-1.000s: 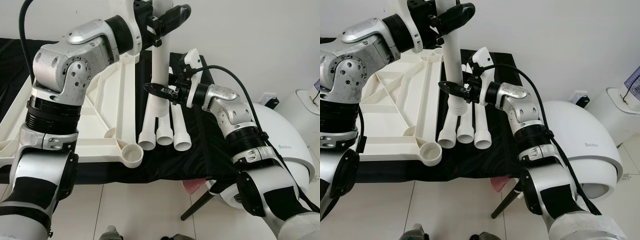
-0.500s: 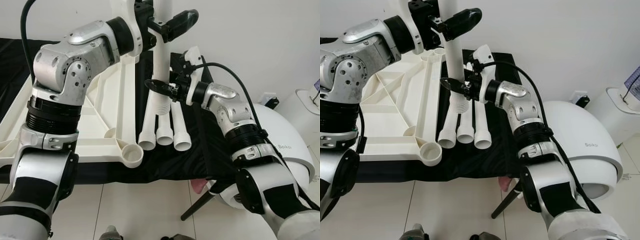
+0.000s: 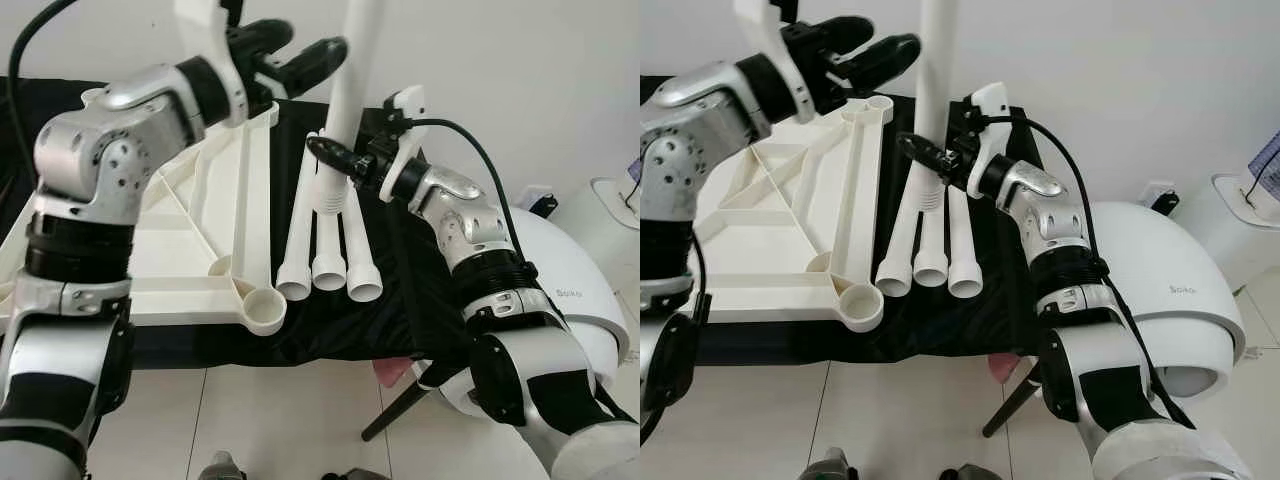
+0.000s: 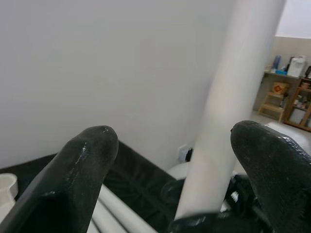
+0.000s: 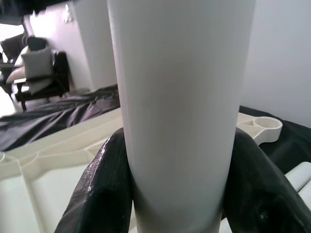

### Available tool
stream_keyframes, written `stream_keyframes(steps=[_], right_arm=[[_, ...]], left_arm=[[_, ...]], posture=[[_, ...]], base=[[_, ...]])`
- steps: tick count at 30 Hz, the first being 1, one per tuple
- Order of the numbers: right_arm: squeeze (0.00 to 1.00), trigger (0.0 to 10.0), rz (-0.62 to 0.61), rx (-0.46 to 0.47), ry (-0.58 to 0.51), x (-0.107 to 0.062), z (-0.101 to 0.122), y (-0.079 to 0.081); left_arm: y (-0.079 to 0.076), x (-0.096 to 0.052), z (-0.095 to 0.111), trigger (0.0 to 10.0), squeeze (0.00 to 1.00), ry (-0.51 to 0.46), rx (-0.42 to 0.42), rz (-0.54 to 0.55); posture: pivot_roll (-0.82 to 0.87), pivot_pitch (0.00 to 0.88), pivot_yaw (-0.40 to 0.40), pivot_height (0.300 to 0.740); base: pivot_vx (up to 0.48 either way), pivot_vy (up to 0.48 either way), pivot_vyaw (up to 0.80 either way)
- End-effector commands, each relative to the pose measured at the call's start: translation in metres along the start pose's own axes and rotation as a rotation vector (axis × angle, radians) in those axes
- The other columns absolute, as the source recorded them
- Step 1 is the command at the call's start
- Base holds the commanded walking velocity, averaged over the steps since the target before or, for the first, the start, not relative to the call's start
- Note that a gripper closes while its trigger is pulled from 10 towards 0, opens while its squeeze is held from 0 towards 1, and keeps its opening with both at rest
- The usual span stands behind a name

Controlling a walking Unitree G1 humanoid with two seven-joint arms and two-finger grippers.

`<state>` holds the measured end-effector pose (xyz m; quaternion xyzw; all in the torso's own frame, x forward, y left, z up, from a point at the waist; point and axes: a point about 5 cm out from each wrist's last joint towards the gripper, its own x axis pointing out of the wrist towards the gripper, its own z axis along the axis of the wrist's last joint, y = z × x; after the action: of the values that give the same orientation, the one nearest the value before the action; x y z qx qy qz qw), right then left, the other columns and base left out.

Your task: Building children table

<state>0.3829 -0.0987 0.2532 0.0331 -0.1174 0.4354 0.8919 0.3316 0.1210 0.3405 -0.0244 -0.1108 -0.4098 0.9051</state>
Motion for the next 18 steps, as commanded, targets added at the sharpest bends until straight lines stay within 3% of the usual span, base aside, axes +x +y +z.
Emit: stream_keyframes(steps=[1, 6, 8, 10, 13, 14, 15, 17, 18], right_arm=[[0.00, 10.0, -0.030, 0.010, -0.025, -0.006, 0.000, -0.004], [0.00, 10.0, -0.101, 0.038, -0.068, -0.014, -0.005, -0.008], [0.00, 10.0, -0.143, 0.048, -0.096, -0.017, -0.008, -0.008], [0.00, 10.0, -0.187, 0.053, -0.121, -0.019, -0.011, -0.007], [0.00, 10.0, -0.187, 0.053, -0.121, -0.019, -0.011, -0.007], [0.00, 10.0, -0.222, 0.039, -0.148, -0.020, -0.012, -0.005], [0.00, 10.0, -0.222, 0.039, -0.148, -0.020, -0.012, -0.005], [0.00, 10.0, -0.259, 0.002, -0.188, -0.022, -0.013, -0.001], [0.00, 10.0, -0.259, 0.002, -0.188, -0.022, -0.013, -0.001]], left_arm=[[-0.004, -0.003, 0.000, 10.0, 0.00, 0.000, 0.013, -0.085], [0.006, -0.018, -0.026, 10.0, 0.00, 0.029, -0.026, 0.009], [0.009, -0.026, -0.046, 10.0, 0.00, 0.059, -0.049, 0.092], [0.012, -0.032, -0.060, 10.0, 0.00, 0.060, -0.034, 0.193], [0.012, -0.032, -0.060, 10.0, 0.00, 0.060, -0.034, 0.193], [0.015, -0.037, -0.068, 10.0, 0.00, 0.044, -0.014, 0.287], [0.015, -0.037, -0.068, 10.0, 0.00, 0.044, -0.014, 0.287], [0.021, -0.045, -0.076, 10.0, 0.00, 0.043, 0.061, 0.432], [0.021, -0.045, -0.076, 10.0, 0.00, 0.043, 0.061, 0.432]], posture=[[0.08, 0.000, -0.063, 0.740], [0.08, 0.000, -0.062, 0.740], [0.08, 0.000, -0.062, 0.740], [0.09, 0.000, -0.061, 0.740], [0.09, 0.000, -0.061, 0.740], [0.09, 0.000, -0.055, 0.740], [0.09, 0.000, -0.055, 0.740], [0.09, 0.000, -0.055, 0.740], [0.09, 0.000, -0.055, 0.740]], base=[[0.000, 0.000, 0.00], [0.000, 0.000, 0.00], [0.000, 0.000, 0.00], [0.000, 0.000, 0.00], [0.000, 0.000, 0.00], [0.000, 0.000, 0.00], [0.000, 0.000, 0.00], [0.000, 0.000, 0.00], [0.000, 0.000, 0.00]])
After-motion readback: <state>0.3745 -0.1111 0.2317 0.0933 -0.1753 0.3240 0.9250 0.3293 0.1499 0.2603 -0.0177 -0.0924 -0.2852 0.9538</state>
